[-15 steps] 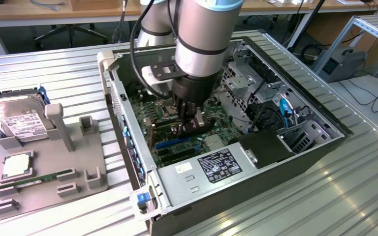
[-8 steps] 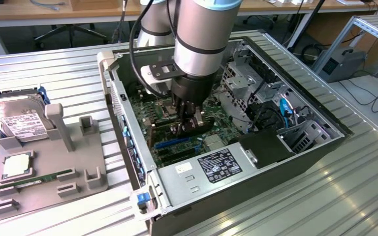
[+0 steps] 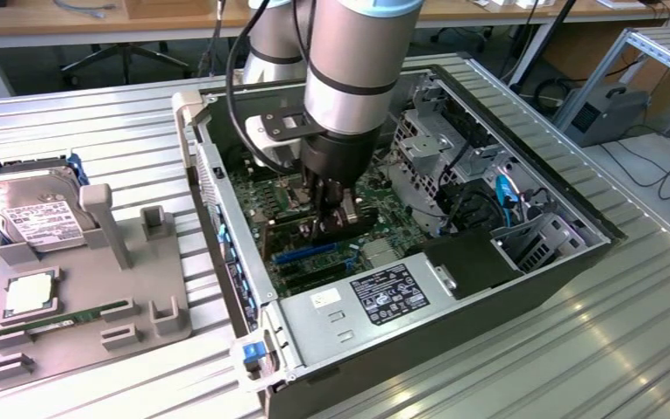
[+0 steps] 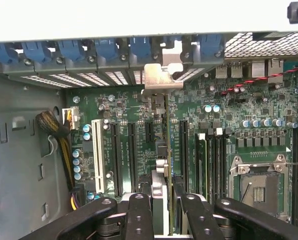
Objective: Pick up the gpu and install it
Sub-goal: 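Insert the gpu into the slot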
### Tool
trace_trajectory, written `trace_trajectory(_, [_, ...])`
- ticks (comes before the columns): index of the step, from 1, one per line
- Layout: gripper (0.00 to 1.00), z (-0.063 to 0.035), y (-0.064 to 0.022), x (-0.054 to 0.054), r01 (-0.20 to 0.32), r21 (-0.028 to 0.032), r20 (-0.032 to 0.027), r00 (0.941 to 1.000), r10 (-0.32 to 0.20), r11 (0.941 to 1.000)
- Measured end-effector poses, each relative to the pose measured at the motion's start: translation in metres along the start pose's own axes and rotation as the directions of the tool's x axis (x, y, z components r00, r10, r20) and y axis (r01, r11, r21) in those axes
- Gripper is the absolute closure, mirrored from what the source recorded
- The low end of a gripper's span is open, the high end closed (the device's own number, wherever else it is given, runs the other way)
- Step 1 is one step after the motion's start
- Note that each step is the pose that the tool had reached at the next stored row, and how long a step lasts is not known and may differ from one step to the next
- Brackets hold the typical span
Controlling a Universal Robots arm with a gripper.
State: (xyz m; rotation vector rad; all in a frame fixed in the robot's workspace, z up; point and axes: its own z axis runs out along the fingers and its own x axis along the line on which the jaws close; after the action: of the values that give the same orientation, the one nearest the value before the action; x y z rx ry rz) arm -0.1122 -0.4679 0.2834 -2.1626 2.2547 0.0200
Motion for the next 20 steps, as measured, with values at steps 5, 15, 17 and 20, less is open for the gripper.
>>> trace_trajectory(5, [0.73,0.0011,0.0020,-0.0011,0.000,0.0000,-0.0002,1.0000,0.000,1.0000])
trace_trajectory(15, [0.73,0.0032,0.0069,-0.0046,0.000,0.0000,-0.0006,1.0000,0.000,1.0000])
trace_trajectory(17, [0.73,0.0036,0.0077,-0.0046,0.000,0.0000,-0.0006,1.0000,0.000,1.0000])
trace_trajectory(20, [0.73,0.0040,0.0079,-0.0046,0.000,-0.0001,-0.0007,1.0000,0.000,1.0000])
